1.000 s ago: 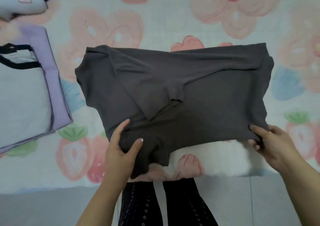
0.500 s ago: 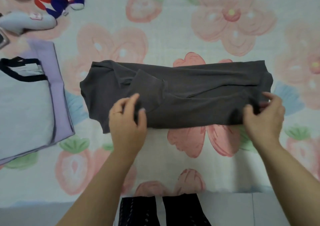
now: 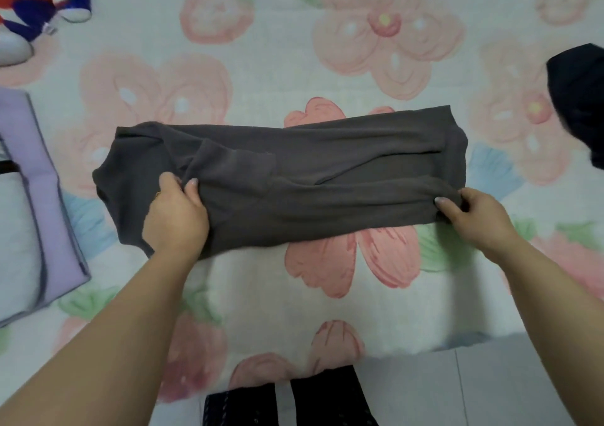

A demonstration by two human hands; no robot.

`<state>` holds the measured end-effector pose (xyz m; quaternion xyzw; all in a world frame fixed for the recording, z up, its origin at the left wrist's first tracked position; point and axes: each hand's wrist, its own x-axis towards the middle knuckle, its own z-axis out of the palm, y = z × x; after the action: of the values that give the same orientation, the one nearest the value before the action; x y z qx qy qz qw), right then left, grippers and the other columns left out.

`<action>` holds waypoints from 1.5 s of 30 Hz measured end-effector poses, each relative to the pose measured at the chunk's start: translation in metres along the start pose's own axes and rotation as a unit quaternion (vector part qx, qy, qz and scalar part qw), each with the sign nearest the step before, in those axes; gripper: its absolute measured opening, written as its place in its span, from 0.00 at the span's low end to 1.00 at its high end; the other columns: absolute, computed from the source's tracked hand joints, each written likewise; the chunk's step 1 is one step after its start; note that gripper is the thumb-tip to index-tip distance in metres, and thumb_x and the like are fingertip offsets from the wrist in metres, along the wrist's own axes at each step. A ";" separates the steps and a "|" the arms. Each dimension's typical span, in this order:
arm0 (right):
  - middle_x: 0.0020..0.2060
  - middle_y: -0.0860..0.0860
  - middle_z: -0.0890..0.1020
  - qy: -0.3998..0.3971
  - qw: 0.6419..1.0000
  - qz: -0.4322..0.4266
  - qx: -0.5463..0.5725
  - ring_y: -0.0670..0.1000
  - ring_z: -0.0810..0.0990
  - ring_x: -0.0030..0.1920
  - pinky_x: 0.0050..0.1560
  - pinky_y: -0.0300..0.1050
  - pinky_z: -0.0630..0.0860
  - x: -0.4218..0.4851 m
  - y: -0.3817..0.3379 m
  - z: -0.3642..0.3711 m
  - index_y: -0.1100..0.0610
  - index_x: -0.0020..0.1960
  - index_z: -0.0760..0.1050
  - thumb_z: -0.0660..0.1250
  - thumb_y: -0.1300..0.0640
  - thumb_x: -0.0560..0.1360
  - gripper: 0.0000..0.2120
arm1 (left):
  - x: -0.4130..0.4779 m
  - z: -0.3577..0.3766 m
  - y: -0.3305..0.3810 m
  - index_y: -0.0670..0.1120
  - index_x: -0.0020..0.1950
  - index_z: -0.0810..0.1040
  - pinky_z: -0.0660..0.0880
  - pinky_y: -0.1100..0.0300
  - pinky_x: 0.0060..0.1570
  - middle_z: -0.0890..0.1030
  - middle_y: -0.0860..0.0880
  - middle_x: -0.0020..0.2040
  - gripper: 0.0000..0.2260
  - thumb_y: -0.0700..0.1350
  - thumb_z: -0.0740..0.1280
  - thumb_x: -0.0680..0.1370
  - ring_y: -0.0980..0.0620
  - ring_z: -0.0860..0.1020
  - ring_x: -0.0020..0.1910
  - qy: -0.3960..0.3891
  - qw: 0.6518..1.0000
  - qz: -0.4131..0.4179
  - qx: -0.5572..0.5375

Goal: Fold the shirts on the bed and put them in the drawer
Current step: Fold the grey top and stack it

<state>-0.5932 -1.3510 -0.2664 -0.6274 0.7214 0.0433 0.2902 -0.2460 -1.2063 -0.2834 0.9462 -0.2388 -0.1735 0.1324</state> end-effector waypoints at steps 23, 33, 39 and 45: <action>0.68 0.61 0.65 0.090 0.988 0.050 0.111 0.62 0.63 0.68 0.68 0.57 0.62 0.026 -0.003 0.018 0.57 0.74 0.48 0.73 0.42 0.66 0.49 | -0.046 0.040 0.011 0.62 0.72 0.41 0.24 0.42 0.63 0.38 0.51 0.75 0.29 0.65 0.49 0.75 0.46 0.36 0.74 -0.043 0.946 0.307 0.100; 0.50 0.57 0.81 0.035 0.941 0.045 0.333 0.54 0.78 0.48 0.51 0.49 0.75 0.008 -0.025 0.018 0.58 0.54 0.74 0.73 0.62 0.69 0.15 | -0.073 0.038 0.043 0.46 0.72 0.64 0.46 0.43 0.71 0.65 0.43 0.71 0.28 0.50 0.67 0.75 0.42 0.59 0.72 -0.083 0.969 0.214 -0.091; 0.57 0.47 0.79 0.091 0.935 -0.194 0.283 0.45 0.77 0.57 0.60 0.39 0.72 -0.058 -0.120 0.019 0.53 0.67 0.69 0.66 0.64 0.70 0.26 | -0.058 0.001 0.038 0.47 0.65 0.73 0.71 0.56 0.62 0.77 0.46 0.61 0.15 0.43 0.63 0.78 0.51 0.76 0.59 -0.082 0.909 0.069 -0.402; 0.66 0.50 0.68 -0.170 0.902 -0.367 0.152 0.50 0.70 0.63 0.62 0.44 0.69 -0.149 -0.232 0.087 0.48 0.74 0.58 0.69 0.52 0.71 0.35 | -0.007 -0.041 -0.020 0.49 0.55 0.78 0.80 0.54 0.40 0.84 0.45 0.48 0.21 0.62 0.55 0.77 0.47 0.83 0.46 -0.217 0.665 -0.189 -0.689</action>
<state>-0.3389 -1.2312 -0.1978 -0.7792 0.3774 -0.0702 0.4954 -0.2274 -1.1794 -0.2510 0.5456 0.1106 -0.5103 0.6555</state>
